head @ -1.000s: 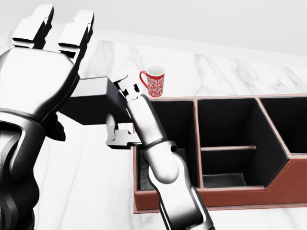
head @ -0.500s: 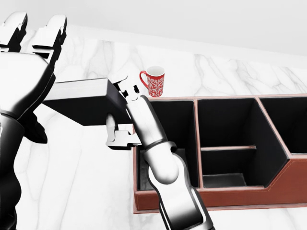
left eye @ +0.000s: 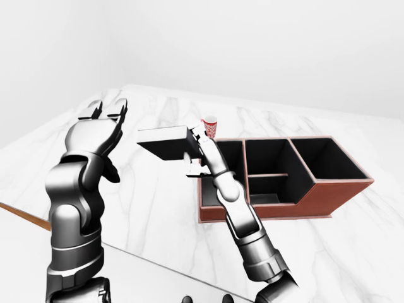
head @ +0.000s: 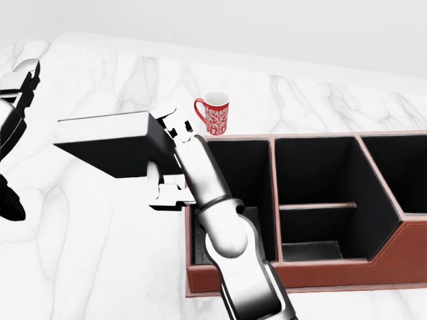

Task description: Pick up the book and place it in the right compartment of the caddy.

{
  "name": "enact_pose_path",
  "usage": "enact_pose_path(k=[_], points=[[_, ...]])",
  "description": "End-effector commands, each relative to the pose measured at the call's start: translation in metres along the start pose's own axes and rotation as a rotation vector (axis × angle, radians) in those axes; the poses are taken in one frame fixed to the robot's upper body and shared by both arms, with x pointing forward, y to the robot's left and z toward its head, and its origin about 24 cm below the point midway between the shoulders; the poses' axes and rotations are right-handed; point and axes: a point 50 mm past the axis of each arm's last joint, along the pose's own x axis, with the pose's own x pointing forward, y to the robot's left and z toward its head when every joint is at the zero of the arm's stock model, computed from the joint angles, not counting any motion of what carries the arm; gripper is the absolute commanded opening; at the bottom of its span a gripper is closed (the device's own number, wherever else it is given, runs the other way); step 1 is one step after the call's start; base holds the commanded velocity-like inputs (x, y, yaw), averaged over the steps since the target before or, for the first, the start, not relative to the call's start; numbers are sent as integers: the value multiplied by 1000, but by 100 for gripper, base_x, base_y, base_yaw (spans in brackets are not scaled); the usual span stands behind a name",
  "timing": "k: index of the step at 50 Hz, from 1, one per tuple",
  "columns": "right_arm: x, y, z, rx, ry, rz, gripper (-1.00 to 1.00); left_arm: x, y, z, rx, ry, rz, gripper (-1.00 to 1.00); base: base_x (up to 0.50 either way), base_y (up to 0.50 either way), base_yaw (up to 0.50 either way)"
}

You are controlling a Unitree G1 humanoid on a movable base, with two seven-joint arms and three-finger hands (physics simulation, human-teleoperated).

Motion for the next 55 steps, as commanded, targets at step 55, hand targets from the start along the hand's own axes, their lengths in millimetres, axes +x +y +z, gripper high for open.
enact_pose_path(k=[55], points=[[7,-26,34,23,-146,-65,-100,22,-74,-64,-1108,-127,-112,100,0,0,0]])
